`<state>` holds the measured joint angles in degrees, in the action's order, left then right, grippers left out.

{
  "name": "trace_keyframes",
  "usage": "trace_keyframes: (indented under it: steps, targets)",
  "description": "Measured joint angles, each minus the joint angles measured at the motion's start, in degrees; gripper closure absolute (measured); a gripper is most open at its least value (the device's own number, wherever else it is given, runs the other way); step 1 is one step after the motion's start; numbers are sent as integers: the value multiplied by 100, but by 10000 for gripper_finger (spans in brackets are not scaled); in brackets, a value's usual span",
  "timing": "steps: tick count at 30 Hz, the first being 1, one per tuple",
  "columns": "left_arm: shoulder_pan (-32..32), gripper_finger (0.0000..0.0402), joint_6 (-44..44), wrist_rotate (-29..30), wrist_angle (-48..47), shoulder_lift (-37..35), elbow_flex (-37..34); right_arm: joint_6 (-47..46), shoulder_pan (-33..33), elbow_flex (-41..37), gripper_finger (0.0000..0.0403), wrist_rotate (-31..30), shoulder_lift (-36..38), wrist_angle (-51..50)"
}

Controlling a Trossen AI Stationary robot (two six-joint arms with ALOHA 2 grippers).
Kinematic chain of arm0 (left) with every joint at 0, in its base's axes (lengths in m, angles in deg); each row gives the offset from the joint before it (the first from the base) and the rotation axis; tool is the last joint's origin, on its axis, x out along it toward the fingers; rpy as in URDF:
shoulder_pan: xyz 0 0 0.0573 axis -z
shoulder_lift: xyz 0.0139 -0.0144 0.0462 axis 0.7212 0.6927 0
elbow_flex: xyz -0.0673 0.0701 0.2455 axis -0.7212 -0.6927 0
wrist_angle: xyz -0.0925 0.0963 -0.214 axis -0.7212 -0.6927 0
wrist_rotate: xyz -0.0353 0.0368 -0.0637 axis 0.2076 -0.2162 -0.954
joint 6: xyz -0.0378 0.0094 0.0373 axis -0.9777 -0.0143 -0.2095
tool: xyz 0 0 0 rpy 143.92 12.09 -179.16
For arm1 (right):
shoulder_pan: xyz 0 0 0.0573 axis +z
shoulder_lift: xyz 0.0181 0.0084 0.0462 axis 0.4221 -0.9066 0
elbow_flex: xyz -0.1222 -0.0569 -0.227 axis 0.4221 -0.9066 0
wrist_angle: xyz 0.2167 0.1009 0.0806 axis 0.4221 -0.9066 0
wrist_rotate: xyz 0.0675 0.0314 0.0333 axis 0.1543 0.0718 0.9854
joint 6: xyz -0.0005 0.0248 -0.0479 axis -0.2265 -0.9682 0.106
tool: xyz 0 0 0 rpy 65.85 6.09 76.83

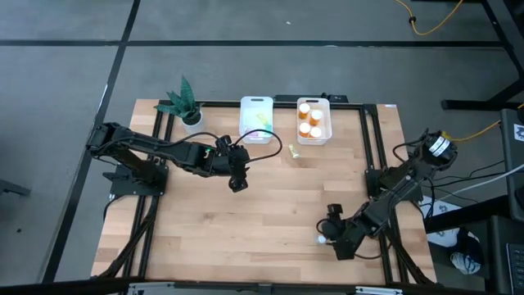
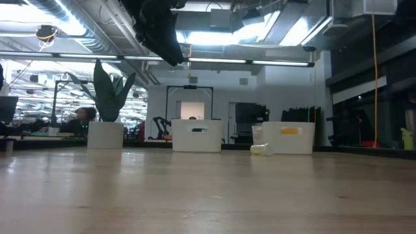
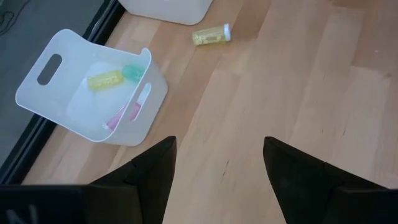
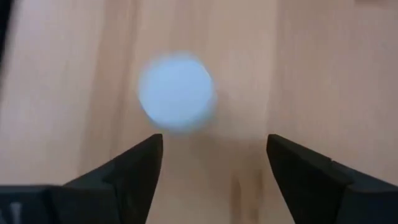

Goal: Pick and place medicine bottles into bin by pill shape (circle, oval)
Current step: Put the small blue tablet bottle into the left white bin

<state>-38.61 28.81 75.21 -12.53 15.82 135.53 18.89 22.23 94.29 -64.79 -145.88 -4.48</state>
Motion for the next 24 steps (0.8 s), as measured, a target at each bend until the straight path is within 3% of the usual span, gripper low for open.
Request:
trace_keyframes:
  steps: [8,13,19,21,24]
  targets:
    - [0,168,7,-1,0,0,0,958,-265,2,136,142,-126,951]
    - [0,168,7,-2,-2,0,0,998,-420,2,186,148,-125,851]
    - [0,168,11,0,0,0,0,1700,-772,195,294,154,-58,637]
    - [0,168,82,-1,1,0,0,2237,-976,415,301,114,-54,396]
    - [0,168,98,-1,1,0,0,3146,-1376,762,301,-470,-54,-216]
